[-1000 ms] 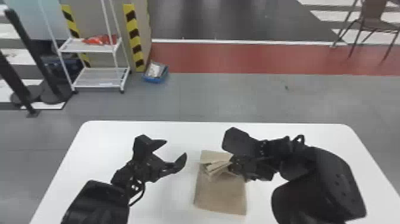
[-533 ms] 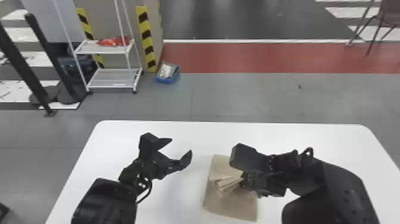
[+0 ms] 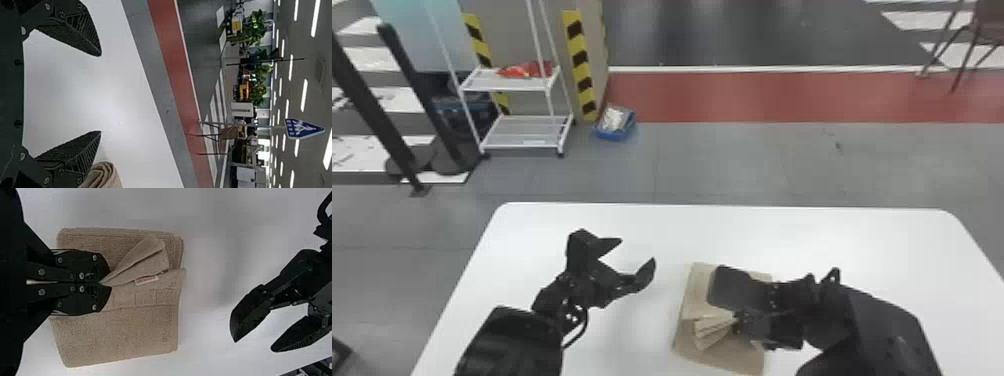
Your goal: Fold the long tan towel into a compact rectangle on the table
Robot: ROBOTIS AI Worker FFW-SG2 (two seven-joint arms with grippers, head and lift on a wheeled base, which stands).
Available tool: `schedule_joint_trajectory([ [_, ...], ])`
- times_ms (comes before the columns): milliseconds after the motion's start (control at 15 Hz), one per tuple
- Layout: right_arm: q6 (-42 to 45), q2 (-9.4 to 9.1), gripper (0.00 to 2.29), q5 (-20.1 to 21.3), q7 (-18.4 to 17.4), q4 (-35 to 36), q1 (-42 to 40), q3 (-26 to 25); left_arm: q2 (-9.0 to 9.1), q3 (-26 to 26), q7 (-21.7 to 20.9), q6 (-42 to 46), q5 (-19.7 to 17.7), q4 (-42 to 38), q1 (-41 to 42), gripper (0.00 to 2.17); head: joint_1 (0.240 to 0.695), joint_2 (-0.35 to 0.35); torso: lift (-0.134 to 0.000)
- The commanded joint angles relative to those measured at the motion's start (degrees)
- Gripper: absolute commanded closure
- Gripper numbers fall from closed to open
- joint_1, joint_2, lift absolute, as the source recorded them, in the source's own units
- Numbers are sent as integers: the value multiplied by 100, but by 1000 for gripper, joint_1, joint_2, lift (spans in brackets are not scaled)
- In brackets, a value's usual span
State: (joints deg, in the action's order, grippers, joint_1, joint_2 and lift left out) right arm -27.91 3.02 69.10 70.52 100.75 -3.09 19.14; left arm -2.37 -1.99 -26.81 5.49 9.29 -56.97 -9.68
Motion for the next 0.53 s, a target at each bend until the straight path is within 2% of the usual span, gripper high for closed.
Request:
schedule_joint_trajectory([
  [0, -17, -12, 1467, -20, -74, -55, -8, 63, 0, 5, 0, 0, 2, -7, 10, 201, 695, 46, 0],
  [133, -158, -29, 1426, -81, -83, -55, -8, 81, 0, 5, 0, 0, 2, -7, 10, 201, 695, 50, 0],
  [333, -334, -47, 363, -151, -83, -47, -25, 90, 0, 14, 0, 0, -6, -7, 18, 201, 695, 55, 0],
  [467, -510, -47, 140, -336, -83, 59, -60, 55, 0, 14, 0, 0, 2, -7, 27, 201, 695, 56, 0],
])
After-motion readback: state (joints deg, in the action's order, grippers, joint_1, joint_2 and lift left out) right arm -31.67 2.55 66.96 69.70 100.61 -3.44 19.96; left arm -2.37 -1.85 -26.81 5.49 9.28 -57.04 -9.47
